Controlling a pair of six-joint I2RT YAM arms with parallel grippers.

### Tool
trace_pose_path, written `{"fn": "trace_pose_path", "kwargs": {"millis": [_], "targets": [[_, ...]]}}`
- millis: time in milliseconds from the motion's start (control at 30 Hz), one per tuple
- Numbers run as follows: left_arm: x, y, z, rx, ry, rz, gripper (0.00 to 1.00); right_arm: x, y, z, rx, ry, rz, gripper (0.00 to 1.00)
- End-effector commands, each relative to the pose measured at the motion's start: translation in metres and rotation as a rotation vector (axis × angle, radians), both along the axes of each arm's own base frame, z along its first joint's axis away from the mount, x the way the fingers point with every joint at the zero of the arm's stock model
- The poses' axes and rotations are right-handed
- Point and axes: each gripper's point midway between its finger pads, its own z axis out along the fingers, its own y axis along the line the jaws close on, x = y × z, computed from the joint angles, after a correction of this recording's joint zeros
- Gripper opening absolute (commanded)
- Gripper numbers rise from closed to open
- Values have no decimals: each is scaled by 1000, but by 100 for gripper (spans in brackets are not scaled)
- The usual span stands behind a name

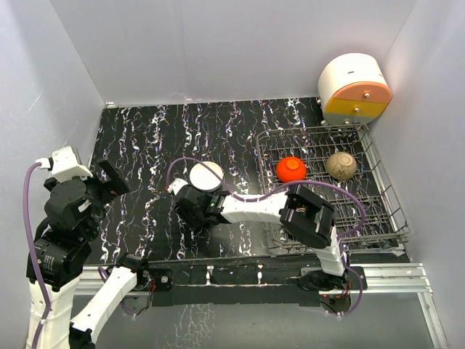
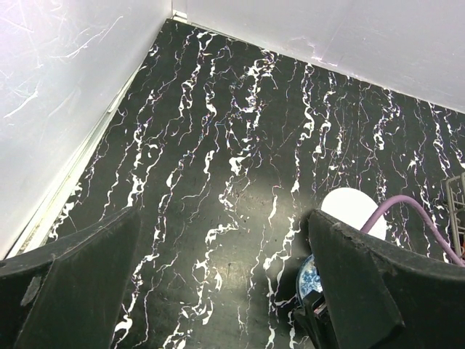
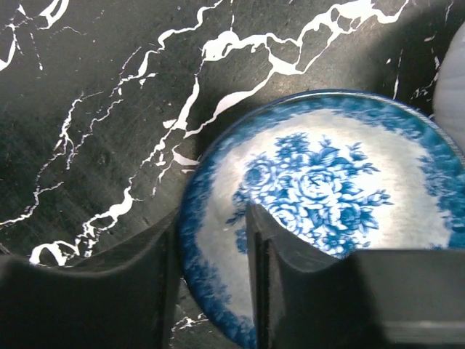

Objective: Load the bowls into the dish rack

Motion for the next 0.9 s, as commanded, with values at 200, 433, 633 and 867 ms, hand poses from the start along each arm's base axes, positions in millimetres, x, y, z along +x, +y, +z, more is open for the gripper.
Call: {"fn": "trace_pose_path", "kwargs": {"millis": [200,433,633,867], "targets": [[-3,3,5,4,-16,12,97,-15,21,51,149,-30,67,8],[-3,2,7,-3,-25,5,97,-47,17,142,437,11,123,8],[4,-3,7,-9,-28,-12,97,-50,-33,218,677,-15,46,8],[15,-14,9,-21,-33,-55,97,-4,-161,268,856,-103,-305,8]]}}
